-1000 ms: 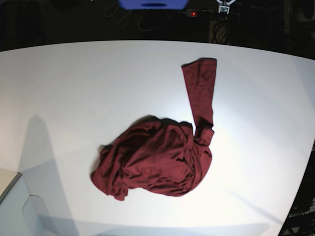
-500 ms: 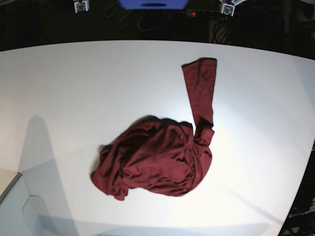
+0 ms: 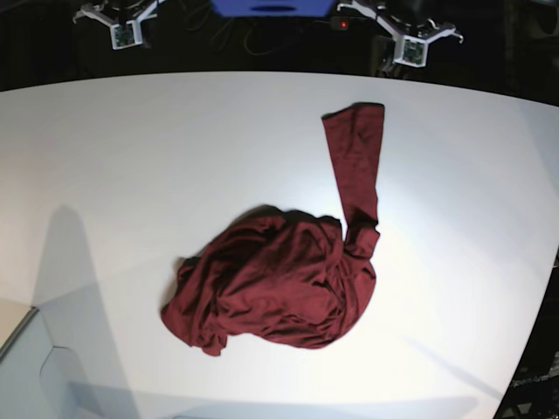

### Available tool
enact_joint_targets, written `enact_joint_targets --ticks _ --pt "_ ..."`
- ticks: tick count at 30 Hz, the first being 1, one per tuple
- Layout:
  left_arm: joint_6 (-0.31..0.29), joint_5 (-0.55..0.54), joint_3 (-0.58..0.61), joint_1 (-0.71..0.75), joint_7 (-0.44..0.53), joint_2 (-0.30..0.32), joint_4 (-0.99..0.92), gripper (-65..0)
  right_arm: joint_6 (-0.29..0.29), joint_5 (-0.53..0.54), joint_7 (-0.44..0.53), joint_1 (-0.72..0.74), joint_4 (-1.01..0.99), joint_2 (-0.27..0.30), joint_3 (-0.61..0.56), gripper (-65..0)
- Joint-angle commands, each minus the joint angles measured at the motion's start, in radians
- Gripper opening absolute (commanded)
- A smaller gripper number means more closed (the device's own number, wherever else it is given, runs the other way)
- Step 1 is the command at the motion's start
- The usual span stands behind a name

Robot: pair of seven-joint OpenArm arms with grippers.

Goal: Layout the t-shirt on the table in an organized manner, then fold the t-shirt properly
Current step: 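Lower the left gripper onto the stretched maroon sleeve and grasp it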

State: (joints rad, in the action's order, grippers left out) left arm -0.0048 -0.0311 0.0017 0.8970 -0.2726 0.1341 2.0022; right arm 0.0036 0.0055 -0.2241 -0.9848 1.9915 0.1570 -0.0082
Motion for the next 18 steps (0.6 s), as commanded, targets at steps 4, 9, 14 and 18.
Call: enact_joint_targets --ticks 4,9,14,18 --pt "-0.001 -0.077 0.002 -0.054 0.020 -0.040 0.013 -65.0 0.002 0.000 0.018 0.050 0.016 0.005 0.000 -65.0" --pt "0.002 -0.171 0.002 -0.141 0.020 -0.044 0.013 -59.9 0.002 0.000 0.015 0.154 0.019 0.023 0.000 -65.0" --pt "-0.002 -0.184 -0.001 -0.240 0.019 -0.037 -0.033 -37.8 0.002 0.000 -0.111 0.315 0.019 0.028 -0.020 -62.3" --pt "-0.002 -0.192 0.004 -0.359 -0.070 0.000 -0.117 -23.1 0.002 0.000 -0.262 0.430 0.019 0.000 -0.040 -52.9"
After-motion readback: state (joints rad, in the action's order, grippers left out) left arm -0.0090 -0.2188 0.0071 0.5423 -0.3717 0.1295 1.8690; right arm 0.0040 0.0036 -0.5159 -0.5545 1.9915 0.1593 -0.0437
